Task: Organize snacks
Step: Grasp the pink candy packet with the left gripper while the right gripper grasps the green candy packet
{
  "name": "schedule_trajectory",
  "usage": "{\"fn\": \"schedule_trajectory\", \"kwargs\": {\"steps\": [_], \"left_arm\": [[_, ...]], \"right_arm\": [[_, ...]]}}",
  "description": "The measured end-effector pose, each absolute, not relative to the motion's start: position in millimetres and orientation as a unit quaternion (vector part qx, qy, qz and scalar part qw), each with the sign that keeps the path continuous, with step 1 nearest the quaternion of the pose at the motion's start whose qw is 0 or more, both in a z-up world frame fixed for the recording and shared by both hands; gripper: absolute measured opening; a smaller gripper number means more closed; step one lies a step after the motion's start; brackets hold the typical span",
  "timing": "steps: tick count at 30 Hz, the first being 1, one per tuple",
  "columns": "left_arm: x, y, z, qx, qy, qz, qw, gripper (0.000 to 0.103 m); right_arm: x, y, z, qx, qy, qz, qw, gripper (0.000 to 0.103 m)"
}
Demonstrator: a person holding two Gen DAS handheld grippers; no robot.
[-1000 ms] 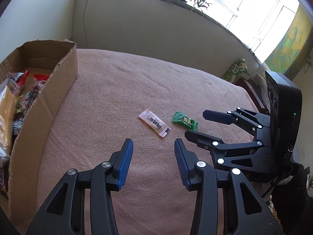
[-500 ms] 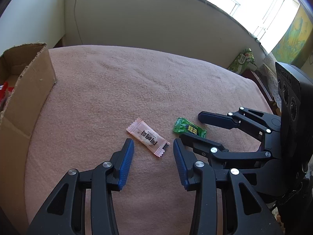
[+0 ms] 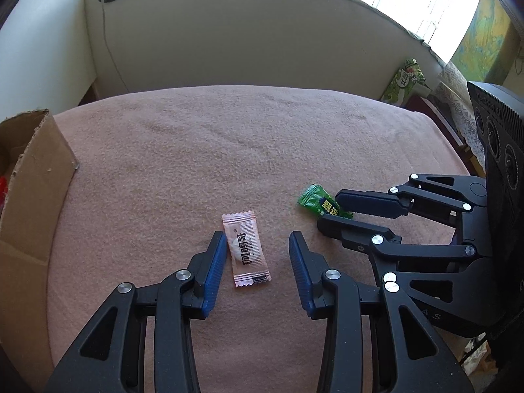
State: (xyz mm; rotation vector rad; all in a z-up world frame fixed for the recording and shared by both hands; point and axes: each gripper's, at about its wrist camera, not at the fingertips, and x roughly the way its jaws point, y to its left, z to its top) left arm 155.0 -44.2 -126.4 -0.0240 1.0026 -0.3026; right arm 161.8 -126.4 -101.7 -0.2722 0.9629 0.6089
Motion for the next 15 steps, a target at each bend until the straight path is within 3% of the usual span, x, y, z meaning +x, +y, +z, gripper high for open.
{"fn": "schedule_trajectory", "kwargs": {"steps": [6, 15], "left_arm": [[150.2, -52.4, -129.6, 0.037, 0.465, -0.128, 0.875, 0.019], [142.4, -46.9, -131.2, 0.045, 0.456, -0.119, 0.881, 0.018]], "right_arm": [[164.3, -122.1, -102.4, -0.135, 0.451, 0.283, 0.836, 0.027], [163.4, -120.5, -101.8, -0.126, 0.452, 0.272, 0.840, 0.024]]}}
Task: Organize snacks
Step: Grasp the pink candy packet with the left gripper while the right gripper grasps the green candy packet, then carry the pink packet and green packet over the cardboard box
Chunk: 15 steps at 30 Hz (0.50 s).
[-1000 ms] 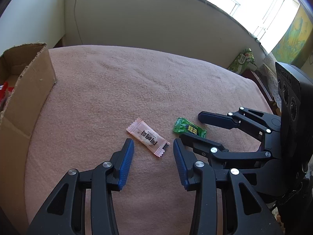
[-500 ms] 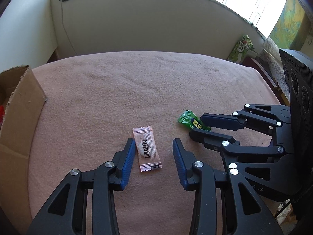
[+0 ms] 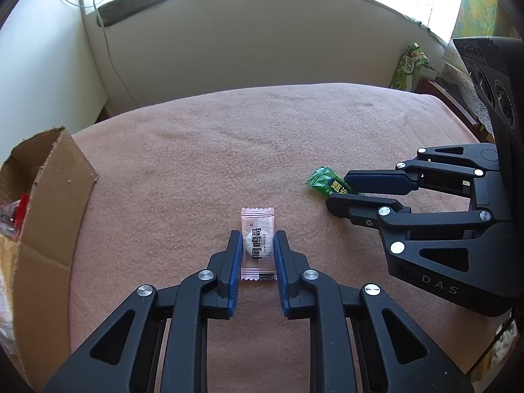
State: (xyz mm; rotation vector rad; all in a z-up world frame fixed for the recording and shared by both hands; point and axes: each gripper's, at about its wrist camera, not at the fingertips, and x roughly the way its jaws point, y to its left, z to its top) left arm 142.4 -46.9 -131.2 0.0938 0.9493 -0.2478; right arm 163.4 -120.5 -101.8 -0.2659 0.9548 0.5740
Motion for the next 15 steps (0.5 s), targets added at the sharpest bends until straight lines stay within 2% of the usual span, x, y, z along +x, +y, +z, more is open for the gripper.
{"fn": "schedule_trajectory", "kwargs": {"steps": [15], "left_arm": [[119.2, -9.0, -88.9, 0.010, 0.409, -0.103, 0.907, 0.018]], "right_arm": [[143.9, -98.2, -64.6, -0.118, 0.416, 0.283, 0.856, 0.023]]}}
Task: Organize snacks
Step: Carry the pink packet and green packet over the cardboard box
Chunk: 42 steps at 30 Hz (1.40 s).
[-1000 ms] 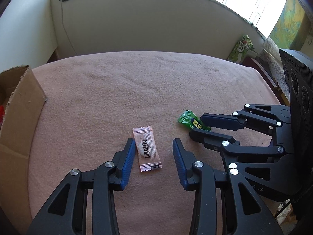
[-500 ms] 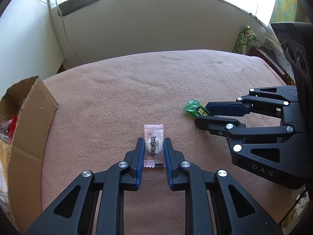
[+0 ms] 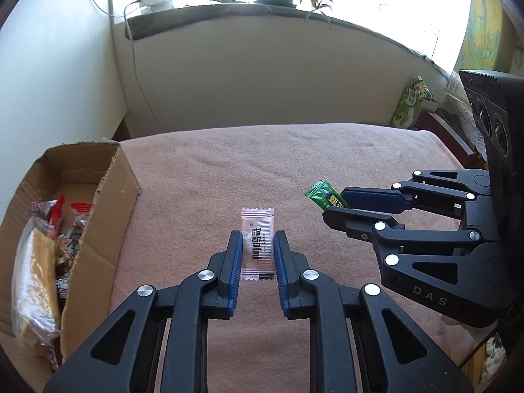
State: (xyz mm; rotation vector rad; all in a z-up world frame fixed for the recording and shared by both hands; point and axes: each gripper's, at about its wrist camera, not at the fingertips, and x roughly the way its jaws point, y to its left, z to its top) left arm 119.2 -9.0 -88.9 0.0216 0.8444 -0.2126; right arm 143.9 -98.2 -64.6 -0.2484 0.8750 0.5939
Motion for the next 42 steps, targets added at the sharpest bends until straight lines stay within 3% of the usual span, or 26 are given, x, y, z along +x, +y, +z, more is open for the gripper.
{"fn": "schedule_trajectory", "kwargs": {"steps": [22, 42], "left_arm": [[109.4, 113.4, -39.9, -0.033, 0.355, -0.002, 0.934, 0.018], [122.9, 157.9, -40.6, -0.050, 0.351, 0.027, 0.935, 0.018]], "right_arm": [[145.3, 10.5, -5.4, -0.094, 0.367, 0.351, 0.856, 0.023], [186.2, 93.5, -13.8, -0.102, 0.382, 0.383, 0.835, 0.023]]}}
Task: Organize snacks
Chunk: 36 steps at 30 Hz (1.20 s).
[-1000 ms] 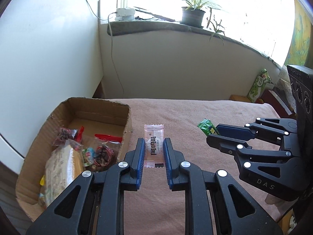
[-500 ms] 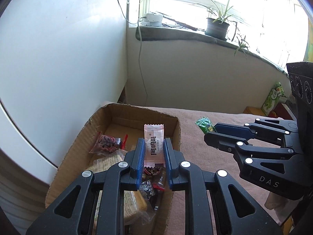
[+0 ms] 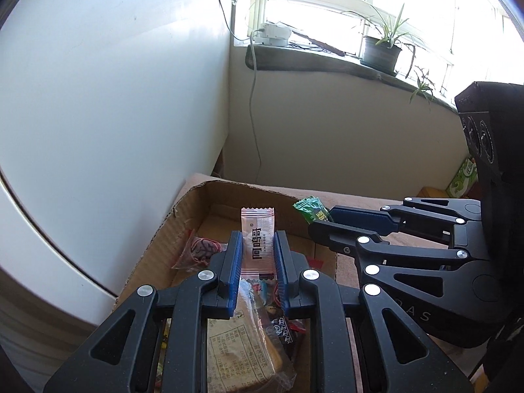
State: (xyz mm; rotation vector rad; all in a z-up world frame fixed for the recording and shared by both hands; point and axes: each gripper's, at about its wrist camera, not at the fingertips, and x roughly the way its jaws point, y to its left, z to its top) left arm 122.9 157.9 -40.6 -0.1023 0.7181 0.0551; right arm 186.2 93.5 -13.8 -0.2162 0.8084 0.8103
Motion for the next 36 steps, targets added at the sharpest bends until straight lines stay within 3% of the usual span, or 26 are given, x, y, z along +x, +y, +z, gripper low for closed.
{"fn": "schedule_trajectory", "kwargs": {"steps": [11, 14, 16, 18, 20, 22, 24, 27, 31, 36], "left_arm": [[116.6, 166.4, -39.0, -0.055, 0.346, 0.045, 0.936, 0.022], [114.8, 166.7, -38.3, -0.056, 0.346, 0.047, 0.935, 0.026], [112.0, 167.0, -37.8, -0.055, 0.344, 0.050, 0.936, 0.036], [108.7, 167.9, -36.7, -0.055, 0.341, 0.052, 0.937, 0.039], [105.5, 169.3, -35.7, -0.056, 0.339, 0.055, 0.938, 0.040], [100.6, 170.6, -35.4, -0.056, 0.337, 0.060, 0.938, 0.047], [95.5, 173.0, -35.7, -0.059, 0.335, 0.064, 0.938, 0.054], [87.0, 176.4, -36.4, -0.064, 0.334, 0.071, 0.938, 0.057], [74.7, 178.4, -36.0, -0.065, 0.331, 0.079, 0.938, 0.064], [53.8, 177.2, -33.3, -0.068, 0.319, 0.087, 0.941, 0.064]], "right_arm": [[191.1, 91.1, -14.4, -0.084, 0.386, 0.380, 0.837, 0.028], [188.1, 88.8, -11.8, -0.083, 0.382, 0.378, 0.839, 0.043], [186.5, 87.1, -9.3, -0.080, 0.379, 0.376, 0.842, 0.045], [183.9, 85.3, -7.3, -0.079, 0.377, 0.376, 0.843, 0.046], [181.0, 84.3, -5.9, -0.082, 0.373, 0.373, 0.845, 0.062], [176.9, 82.6, -4.1, -0.084, 0.367, 0.369, 0.850, 0.069], [174.1, 80.9, -2.8, -0.084, 0.364, 0.367, 0.852, 0.070], [168.9, 77.7, -1.1, -0.082, 0.361, 0.366, 0.854, 0.078], [160.7, 73.4, 1.3, -0.083, 0.356, 0.362, 0.858, 0.080], [147.0, 68.2, 5.6, -0.085, 0.345, 0.359, 0.863, 0.084]]}}
